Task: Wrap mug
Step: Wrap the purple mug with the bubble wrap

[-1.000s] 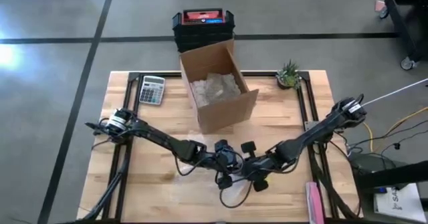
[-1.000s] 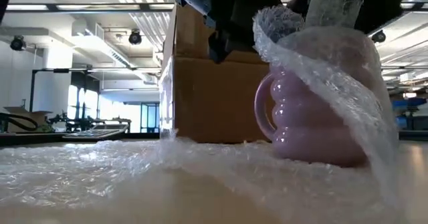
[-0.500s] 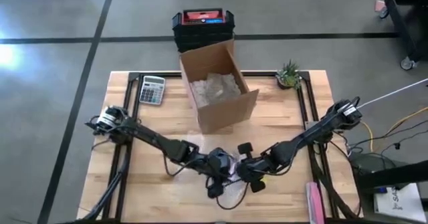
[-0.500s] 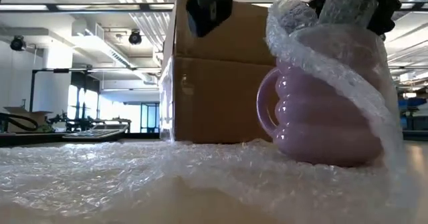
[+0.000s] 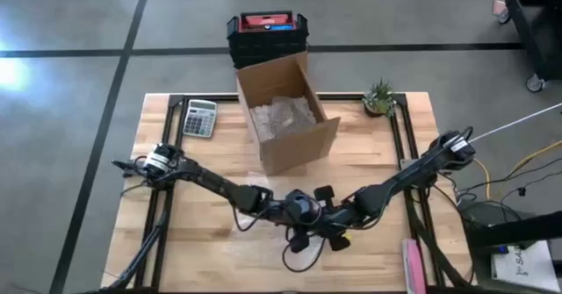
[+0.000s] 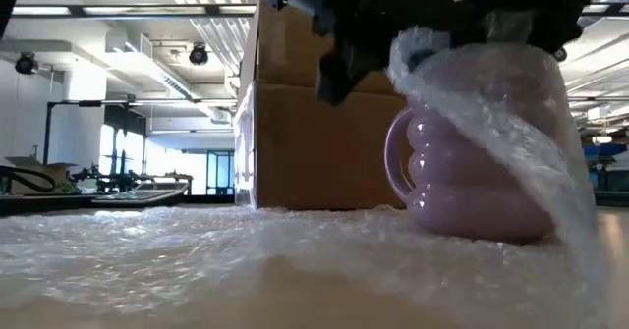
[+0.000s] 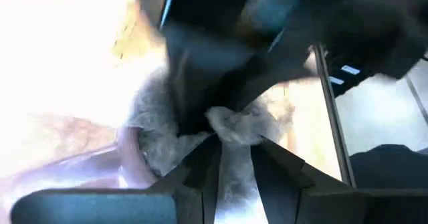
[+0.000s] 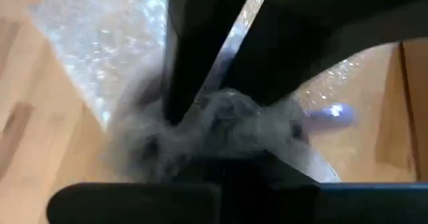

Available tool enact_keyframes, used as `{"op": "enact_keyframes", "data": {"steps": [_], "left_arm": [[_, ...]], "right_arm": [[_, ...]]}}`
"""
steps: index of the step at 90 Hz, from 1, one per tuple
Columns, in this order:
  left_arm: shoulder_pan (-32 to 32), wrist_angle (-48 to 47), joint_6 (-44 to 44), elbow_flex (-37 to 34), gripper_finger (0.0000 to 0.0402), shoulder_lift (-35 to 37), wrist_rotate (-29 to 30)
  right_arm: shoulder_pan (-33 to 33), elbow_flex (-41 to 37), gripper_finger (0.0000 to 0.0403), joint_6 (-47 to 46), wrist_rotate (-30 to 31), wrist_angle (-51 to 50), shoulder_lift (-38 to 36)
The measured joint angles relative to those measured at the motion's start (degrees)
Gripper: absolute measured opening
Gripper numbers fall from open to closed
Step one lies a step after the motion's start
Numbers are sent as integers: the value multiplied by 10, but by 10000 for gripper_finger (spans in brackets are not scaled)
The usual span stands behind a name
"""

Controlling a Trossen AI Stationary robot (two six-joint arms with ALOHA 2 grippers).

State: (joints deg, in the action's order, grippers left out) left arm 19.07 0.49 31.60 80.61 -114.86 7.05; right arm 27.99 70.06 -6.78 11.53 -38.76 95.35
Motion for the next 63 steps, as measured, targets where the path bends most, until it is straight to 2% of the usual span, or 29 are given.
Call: {"op": "enact_keyframes", "data": {"steps": [13, 23, 33, 44, 63], "left_arm": [[0, -1, 4, -1, 75, -1, 5], [0, -1, 3, -1, 75, 1, 5], [0, -1, 3, -2, 75, 1, 8], [1, -4, -7, -3, 75, 8, 9], [12, -76, -11, -6, 75, 69, -5]], "right_arm": [[13, 62, 0, -13, 0, -89, -11], [22, 75, 0, -12, -22, -69, -13], [20, 48, 0, -12, -24, -30, -10], [4, -1, 0, -23, 3, -13, 5], [-3, -33, 0, -27, 8, 45, 4]]}}
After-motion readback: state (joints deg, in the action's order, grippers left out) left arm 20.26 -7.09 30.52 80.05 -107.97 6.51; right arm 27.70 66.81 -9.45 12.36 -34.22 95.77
